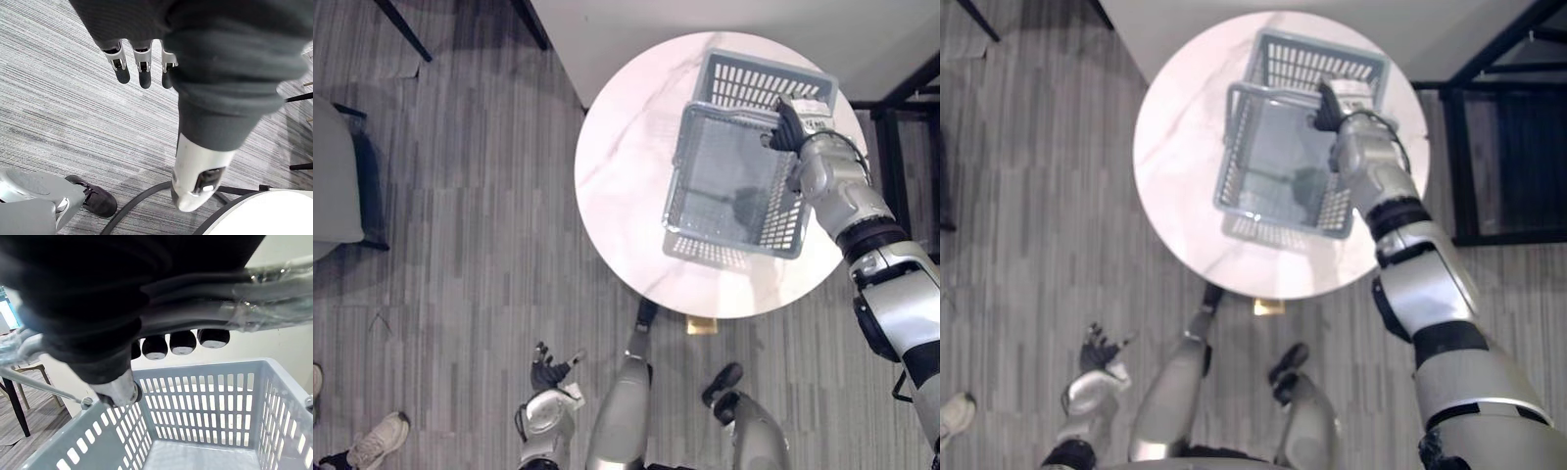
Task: Pick vegetable in the basket
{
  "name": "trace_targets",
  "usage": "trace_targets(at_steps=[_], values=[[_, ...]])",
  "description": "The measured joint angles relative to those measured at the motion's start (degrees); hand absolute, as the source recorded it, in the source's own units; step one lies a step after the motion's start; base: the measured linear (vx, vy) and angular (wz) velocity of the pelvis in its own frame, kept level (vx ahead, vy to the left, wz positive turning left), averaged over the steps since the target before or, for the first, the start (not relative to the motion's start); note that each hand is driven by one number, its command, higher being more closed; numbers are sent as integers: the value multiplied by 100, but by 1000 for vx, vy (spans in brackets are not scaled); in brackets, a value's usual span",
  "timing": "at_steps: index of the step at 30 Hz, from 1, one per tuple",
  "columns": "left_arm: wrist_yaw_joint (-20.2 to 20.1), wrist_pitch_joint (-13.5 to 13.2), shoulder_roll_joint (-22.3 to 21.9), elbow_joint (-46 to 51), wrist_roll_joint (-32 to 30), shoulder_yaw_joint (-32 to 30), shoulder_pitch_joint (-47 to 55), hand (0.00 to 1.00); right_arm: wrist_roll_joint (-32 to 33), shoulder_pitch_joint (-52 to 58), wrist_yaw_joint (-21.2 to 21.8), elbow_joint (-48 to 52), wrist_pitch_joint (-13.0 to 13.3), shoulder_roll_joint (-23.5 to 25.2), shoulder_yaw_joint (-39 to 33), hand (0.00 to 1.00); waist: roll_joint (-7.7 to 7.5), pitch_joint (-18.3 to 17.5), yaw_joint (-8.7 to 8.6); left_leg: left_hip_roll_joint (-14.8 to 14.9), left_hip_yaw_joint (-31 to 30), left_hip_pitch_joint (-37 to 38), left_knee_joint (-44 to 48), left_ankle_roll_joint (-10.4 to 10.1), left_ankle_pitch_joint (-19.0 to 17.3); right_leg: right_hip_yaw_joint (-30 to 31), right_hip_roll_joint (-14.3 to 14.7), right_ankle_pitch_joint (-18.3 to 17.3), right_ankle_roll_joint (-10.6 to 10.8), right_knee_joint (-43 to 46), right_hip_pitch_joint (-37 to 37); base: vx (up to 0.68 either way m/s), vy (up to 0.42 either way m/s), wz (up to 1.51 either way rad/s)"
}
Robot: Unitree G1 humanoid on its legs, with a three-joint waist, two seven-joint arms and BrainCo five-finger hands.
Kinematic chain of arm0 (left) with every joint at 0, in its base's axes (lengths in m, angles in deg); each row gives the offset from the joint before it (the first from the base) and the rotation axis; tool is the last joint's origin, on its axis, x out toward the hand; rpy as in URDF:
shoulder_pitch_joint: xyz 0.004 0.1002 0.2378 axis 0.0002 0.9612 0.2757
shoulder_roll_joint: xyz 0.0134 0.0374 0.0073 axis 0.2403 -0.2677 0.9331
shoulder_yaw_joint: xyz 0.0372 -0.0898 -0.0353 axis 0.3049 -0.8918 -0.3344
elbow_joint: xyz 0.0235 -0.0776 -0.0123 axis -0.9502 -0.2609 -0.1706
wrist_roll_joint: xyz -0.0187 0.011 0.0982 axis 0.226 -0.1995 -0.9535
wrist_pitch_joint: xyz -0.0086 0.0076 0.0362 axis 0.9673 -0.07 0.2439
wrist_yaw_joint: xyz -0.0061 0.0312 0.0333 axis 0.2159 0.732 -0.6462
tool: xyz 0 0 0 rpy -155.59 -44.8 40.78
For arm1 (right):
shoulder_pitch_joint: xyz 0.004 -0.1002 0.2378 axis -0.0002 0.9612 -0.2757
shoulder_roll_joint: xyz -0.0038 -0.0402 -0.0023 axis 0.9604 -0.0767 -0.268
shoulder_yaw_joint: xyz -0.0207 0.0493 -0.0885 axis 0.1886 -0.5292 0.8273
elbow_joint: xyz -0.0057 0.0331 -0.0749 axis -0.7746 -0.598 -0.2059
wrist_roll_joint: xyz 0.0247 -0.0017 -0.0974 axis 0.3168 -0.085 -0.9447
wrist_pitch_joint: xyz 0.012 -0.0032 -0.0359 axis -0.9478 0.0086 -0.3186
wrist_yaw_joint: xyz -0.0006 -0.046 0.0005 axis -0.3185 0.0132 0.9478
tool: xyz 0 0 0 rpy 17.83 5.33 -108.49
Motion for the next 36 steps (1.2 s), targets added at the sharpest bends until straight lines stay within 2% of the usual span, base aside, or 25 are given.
trace_targets(at_steps=[8, 13, 16, 18, 20, 24, 26, 28, 34, 36], values=[[-9, 11, -7, 0, -2, -1, 0, 0, -14, 186, 14, 117, 58, -52, 55, 100, 0, 0, 35, -3, 53, 116, 1, 0, 0, 110, -20, -1, -2, 45, 35, 13, -19, -3], [-12, 112, -7, -2, -16, -50, 2, 0, -153, 679, 271, 1161, 0, -215, 349, 100, -12, -7, 2, 39, 237, 280, -1, -3, -2, 299, -10, 1, -3, 67, 70, 3, -31, -17], [-18, 239, -6, -51, -31, -148, 11, 0, -219, 997, 419, 1933, 27, -409, 506, 100, -39, -22, -139, 67, 328, 410, -2, -3, -2, 400, 5, 3, -2, 65, 131, -7, -26, -18], [-87, 345, -8, -72, -116, -239, 28, 0, -146, 1285, 444, 2700, 86, -764, 496, 100, -66, -36, -258, 98, 448, 523, -2, -3, -3, 496, 26, 19, 15, 65, 198, -11, -13, -22], [-161, 401, 14, -199, -127, -385, 53, 0, -39, 1504, 447, 3277, 143, -932, 405, 100, -140, -90, -419, 124, 538, 633, -3, -7, -7, 610, 44, 24, 20, 54, 223, -15, -12, -27], [-256, 558, 52, -639, -445, -579, 185, 0, 287, 2562, 476, 4357, 366, -1264, -134, 100, -320, -578, -647, 275, 825, 783, -6, -63, -67, 894, 217, 175, 0, -206, 271, -4, -22, -39], [-299, 600, 68, -759, -586, -581, 311, 0, 349, 2988, 521, 4603, 433, -1295, -288, 100, -380, -666, -736, 334, 969, 1040, -9, -88, -139, 1052, 289, 227, -4, -351, 478, 4, -19, -47], [-396, 686, 65, -973, -809, -576, 497, 0, 386, 3770, 579, 4923, 546, -1386, -548, 100, -386, -1089, -835, 395, 1131, 1121, -31, -111, -257, 1211, 393, 263, 10, -517, 510, -7, -10, -42], [-495, 768, 55, -1217, -1247, -559, 796, 0, 540, 5166, 712, 5001, 684, -1627, -784, 100, -332, -1460, -1063, 521, 1554, 1401, -8, -194, -350, 1603, 547, 430, -40, -779, 627, 11, -9, -37], [-511, 767, 38, -1297, -1249, -515, 801, 0, 499, 5593, 767, 4992, 696, -1630, -939, 100, -280, -1532, -1075, 531, 1614, 1453, -8, -208, -364, 1707, 569, 504, -44, -844, 630, 8, -2, -30]])
